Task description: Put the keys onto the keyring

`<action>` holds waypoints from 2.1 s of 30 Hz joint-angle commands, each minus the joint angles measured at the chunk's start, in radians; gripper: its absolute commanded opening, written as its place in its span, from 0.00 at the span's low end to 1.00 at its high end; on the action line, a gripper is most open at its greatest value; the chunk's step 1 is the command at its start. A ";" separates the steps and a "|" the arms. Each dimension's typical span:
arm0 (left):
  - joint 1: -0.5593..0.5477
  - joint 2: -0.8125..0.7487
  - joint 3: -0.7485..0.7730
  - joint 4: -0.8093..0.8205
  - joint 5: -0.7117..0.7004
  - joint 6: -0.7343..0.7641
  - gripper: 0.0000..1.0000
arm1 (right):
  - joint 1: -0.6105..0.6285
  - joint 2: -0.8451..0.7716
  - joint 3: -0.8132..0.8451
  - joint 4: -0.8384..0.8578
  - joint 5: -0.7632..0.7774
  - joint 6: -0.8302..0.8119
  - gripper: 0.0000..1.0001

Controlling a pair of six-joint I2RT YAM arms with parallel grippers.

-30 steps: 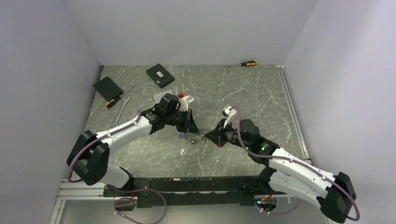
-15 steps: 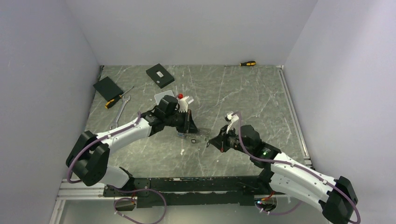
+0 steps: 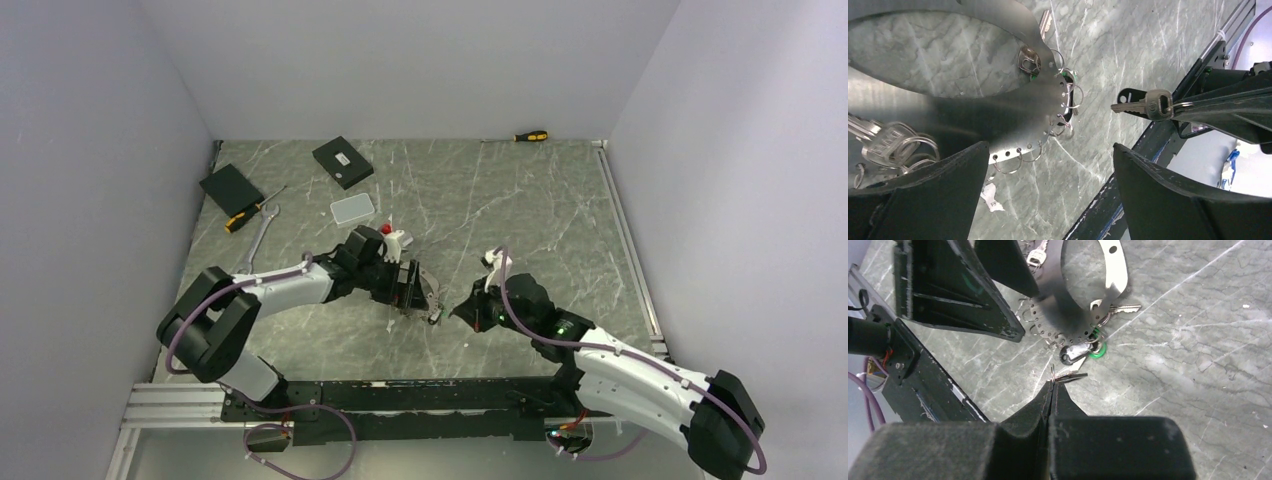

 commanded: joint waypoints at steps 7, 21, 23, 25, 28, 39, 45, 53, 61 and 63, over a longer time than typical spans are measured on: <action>-0.072 -0.152 0.115 -0.236 -0.286 0.123 0.86 | -0.001 0.028 0.025 0.023 0.155 -0.033 0.00; -0.209 -0.107 0.082 -0.291 -0.600 0.079 0.74 | -0.002 -0.003 0.010 0.011 0.263 -0.047 0.00; -0.217 -0.112 0.060 -0.259 -0.579 0.102 0.73 | -0.002 0.000 0.014 0.011 0.258 -0.056 0.00; -0.223 -0.107 0.051 -0.234 -0.538 0.134 0.70 | -0.002 0.003 0.020 0.011 0.257 -0.064 0.00; -0.255 -0.079 0.049 -0.213 -0.521 0.190 0.58 | -0.002 -0.001 0.024 0.011 0.261 -0.070 0.00; -0.292 -0.033 0.034 -0.187 -0.593 0.236 0.40 | -0.002 -0.009 0.036 -0.012 0.229 -0.068 0.00; -0.293 -0.070 0.025 -0.184 -0.621 0.264 0.32 | -0.002 0.002 0.041 -0.006 0.225 -0.072 0.00; -0.293 -0.062 0.003 -0.159 -0.652 0.284 0.00 | -0.002 -0.012 0.046 -0.024 0.219 -0.067 0.00; -0.283 -0.146 0.055 -0.161 -0.420 0.264 0.00 | -0.002 -0.021 0.058 -0.035 0.224 -0.068 0.00; -0.280 -0.143 0.075 -0.193 -0.412 0.259 0.05 | -0.002 -0.020 0.062 -0.038 0.224 -0.069 0.00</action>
